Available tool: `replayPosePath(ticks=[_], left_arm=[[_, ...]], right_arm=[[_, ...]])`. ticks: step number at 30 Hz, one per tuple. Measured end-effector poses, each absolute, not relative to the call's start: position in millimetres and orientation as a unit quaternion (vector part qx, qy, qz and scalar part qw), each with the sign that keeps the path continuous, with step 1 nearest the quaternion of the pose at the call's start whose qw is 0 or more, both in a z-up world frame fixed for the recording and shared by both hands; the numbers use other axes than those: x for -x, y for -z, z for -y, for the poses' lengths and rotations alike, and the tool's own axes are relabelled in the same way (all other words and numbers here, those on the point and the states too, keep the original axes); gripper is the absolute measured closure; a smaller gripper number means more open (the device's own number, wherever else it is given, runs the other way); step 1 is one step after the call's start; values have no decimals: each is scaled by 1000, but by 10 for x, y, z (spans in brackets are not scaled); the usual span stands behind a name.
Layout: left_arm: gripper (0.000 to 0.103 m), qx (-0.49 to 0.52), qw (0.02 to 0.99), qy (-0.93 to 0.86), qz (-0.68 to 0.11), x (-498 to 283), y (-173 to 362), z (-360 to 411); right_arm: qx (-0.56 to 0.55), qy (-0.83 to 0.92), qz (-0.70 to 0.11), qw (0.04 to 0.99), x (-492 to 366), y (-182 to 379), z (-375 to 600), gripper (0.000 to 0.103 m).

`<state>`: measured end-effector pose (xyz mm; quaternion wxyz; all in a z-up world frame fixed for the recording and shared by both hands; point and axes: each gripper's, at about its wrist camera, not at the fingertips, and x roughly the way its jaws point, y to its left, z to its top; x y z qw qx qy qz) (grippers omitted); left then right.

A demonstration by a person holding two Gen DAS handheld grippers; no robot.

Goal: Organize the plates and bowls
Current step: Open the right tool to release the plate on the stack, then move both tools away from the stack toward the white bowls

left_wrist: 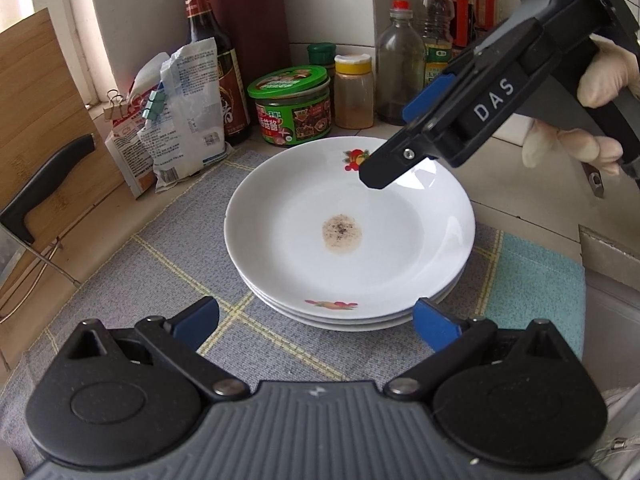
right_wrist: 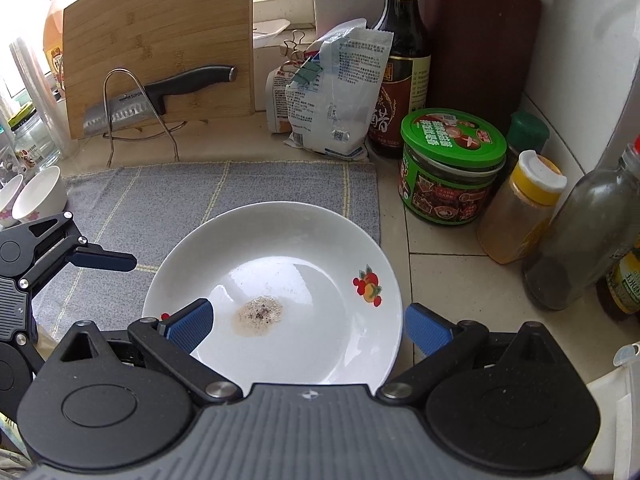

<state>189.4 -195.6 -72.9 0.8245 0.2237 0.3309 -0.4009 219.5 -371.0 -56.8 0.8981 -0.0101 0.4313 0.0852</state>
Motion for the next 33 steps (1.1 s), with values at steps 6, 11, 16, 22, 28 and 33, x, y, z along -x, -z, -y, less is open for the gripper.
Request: replayPosePath(ticks=[6, 11, 16, 22, 28, 33], left_arm=[[1, -171, 867, 342, -321, -1816, 571, 1718], [1, -139, 895, 275, -322, -1723, 494, 1498], [1, -124, 909, 227, -327, -1599, 454, 1212], [1, -107, 912, 211, -334, -1471, 469, 837], [1, -114, 912, 198, -340, -1315, 407, 326], [1, -107, 910, 186, -354, -1235, 345, -253]], right_arm=[[32, -65, -388, 919, -2064, 511, 3590, 0], [45, -74, -358, 930, -2001, 504, 3407, 0], [57, -106, -338, 934, -1980, 537, 3124, 0], [83, -144, -334, 928, -1919, 532, 2744, 0], [96, -166, -336, 922, -1798, 546, 2219, 0], [104, -179, -349, 914, -1693, 599, 1666, 0]])
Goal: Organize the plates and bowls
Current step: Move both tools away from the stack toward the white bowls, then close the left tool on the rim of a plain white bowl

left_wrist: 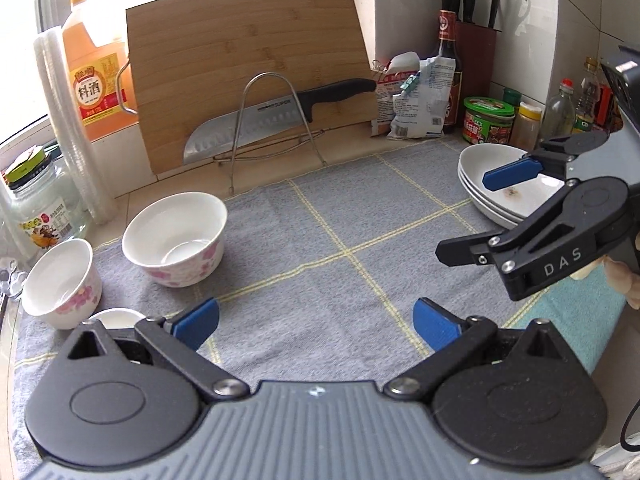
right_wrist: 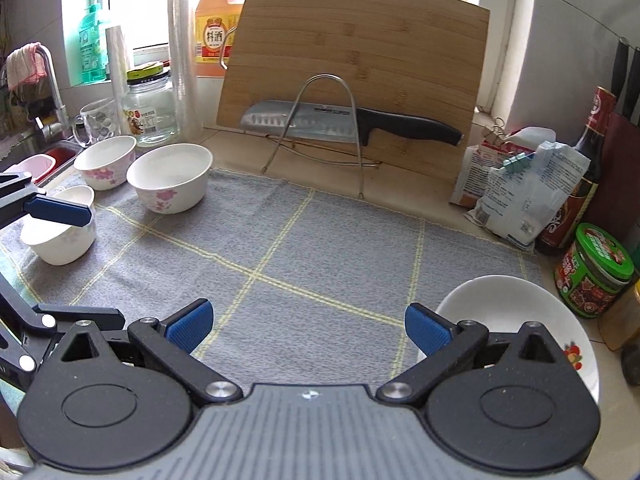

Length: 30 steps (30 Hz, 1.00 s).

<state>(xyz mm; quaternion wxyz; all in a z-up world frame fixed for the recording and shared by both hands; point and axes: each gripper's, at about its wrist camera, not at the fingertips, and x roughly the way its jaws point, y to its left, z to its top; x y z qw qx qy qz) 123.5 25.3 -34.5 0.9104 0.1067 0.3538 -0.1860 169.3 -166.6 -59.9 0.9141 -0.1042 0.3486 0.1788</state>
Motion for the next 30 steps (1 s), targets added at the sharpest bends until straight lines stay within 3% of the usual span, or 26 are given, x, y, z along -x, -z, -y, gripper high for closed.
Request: replayPosePath(ticks=[13, 23, 30], left_arm=[[1, -115, 916, 130, -361, -1251, 364, -1502], [1, -96, 904, 124, -398, -1606, 541, -1927], [12, -72, 885, 174, -426, -1767, 632, -1970]], right_arm=[[133, -272, -358, 883, -1545, 834, 270, 0], [178, -325, -345, 862, -1583, 918, -413, 0], [189, -338, -329, 861, -1633, 951, -652, 0]])
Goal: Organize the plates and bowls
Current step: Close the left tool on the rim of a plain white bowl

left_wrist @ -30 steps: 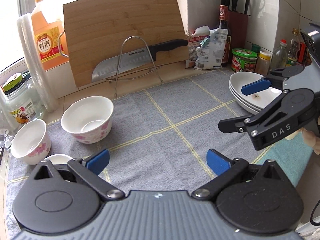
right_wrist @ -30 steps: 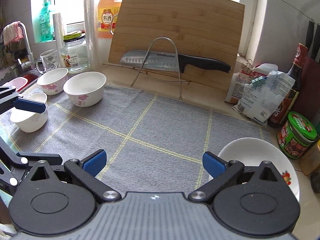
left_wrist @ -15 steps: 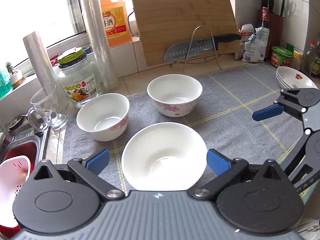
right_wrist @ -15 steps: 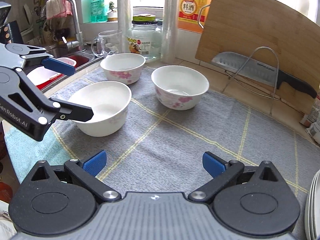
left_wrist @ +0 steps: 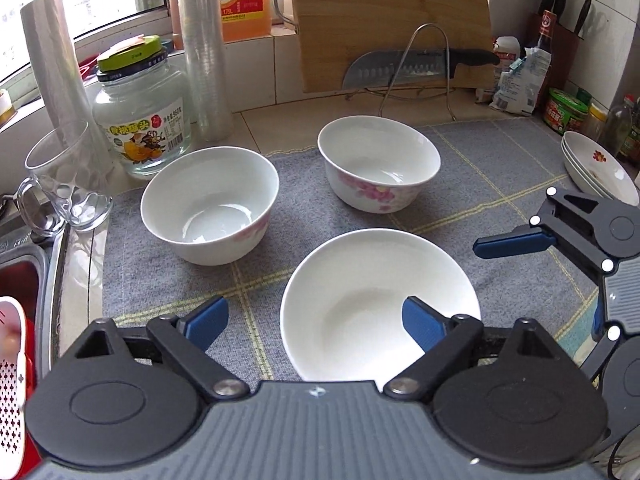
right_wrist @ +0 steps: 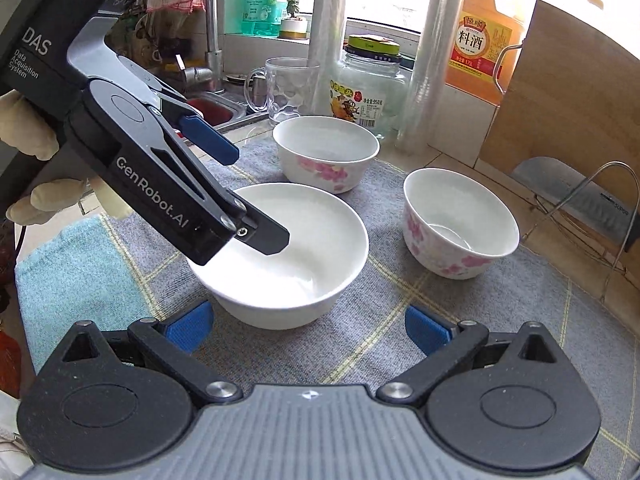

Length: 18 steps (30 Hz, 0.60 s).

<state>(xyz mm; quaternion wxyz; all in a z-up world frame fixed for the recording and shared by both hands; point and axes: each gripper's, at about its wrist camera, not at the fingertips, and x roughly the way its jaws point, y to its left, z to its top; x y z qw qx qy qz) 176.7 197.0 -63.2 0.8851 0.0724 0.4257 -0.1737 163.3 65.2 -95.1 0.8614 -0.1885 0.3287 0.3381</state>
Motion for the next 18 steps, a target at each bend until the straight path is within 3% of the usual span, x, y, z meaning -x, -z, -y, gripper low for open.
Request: replayPosePath(ticks=[9, 18], left_arm=[[27, -65, 865, 209, -451, -1888, 708, -1946], [42, -62, 857, 225, -460, -1916, 701, -1945]], right_arm=[[193, -347, -334, 855, -1663, 1019, -793, 2], [199, -355, -326, 853, -1614, 981, -788, 16]])
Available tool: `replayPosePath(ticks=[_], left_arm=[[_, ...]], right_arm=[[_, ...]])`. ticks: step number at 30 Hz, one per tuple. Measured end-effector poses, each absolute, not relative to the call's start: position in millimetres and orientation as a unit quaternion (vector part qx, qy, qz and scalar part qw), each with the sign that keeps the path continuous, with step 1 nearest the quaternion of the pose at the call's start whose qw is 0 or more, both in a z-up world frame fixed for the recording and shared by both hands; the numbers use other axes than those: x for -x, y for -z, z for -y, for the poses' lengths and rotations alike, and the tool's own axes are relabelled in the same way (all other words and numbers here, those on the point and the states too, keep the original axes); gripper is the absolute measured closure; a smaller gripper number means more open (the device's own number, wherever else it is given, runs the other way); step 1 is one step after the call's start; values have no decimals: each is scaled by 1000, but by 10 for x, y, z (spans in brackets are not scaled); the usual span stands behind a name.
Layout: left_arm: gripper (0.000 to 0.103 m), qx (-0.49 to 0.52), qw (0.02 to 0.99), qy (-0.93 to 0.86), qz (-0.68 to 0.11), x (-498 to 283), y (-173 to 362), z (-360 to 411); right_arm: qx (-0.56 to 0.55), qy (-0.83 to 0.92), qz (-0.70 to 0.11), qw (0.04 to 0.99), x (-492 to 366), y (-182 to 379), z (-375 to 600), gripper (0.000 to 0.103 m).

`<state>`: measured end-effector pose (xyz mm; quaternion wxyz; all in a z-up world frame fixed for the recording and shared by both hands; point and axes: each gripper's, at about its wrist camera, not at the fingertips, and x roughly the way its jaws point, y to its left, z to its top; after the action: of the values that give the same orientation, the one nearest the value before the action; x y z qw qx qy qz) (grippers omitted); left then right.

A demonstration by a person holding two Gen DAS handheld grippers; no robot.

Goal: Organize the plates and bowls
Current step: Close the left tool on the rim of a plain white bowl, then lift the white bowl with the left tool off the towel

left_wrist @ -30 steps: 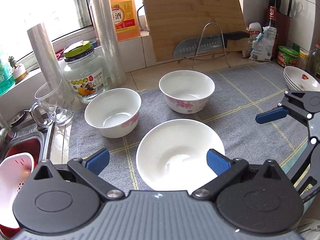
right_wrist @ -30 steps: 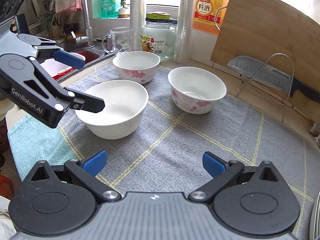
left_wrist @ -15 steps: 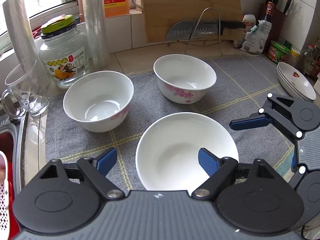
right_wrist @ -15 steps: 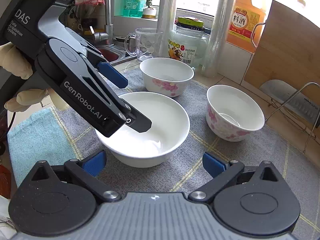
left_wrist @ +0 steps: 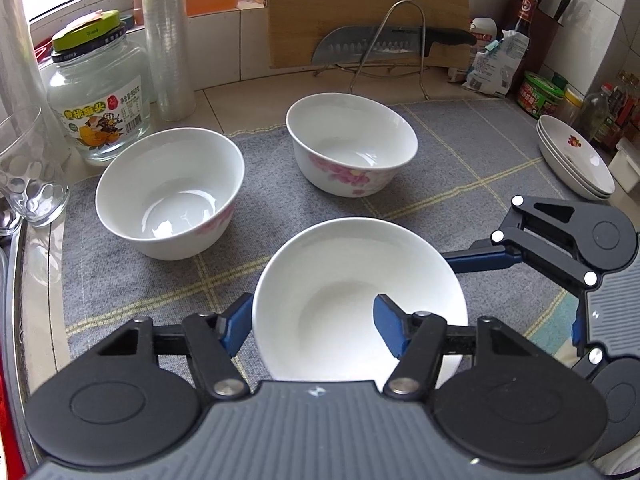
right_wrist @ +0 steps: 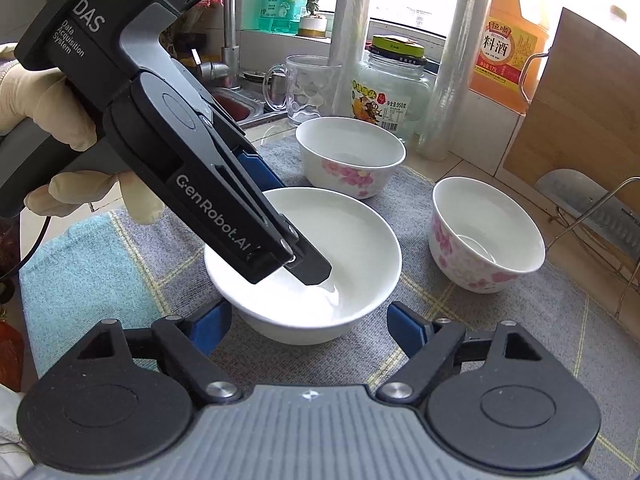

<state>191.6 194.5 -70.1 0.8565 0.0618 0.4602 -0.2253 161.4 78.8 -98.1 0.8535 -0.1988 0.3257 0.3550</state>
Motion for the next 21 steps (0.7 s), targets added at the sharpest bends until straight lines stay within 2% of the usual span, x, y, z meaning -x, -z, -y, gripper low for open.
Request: replayPosePath(ticks=[6, 21], left_arm=[[43, -67, 856, 228, -459, -1925, 690, -1941], [43, -78, 856, 231, -455, -1878, 660, -1902]], right_arm=[[194, -359, -324, 853, -1596, 972, -779, 21], [196, -353, -330, 854, -1558, 930, -781, 21]])
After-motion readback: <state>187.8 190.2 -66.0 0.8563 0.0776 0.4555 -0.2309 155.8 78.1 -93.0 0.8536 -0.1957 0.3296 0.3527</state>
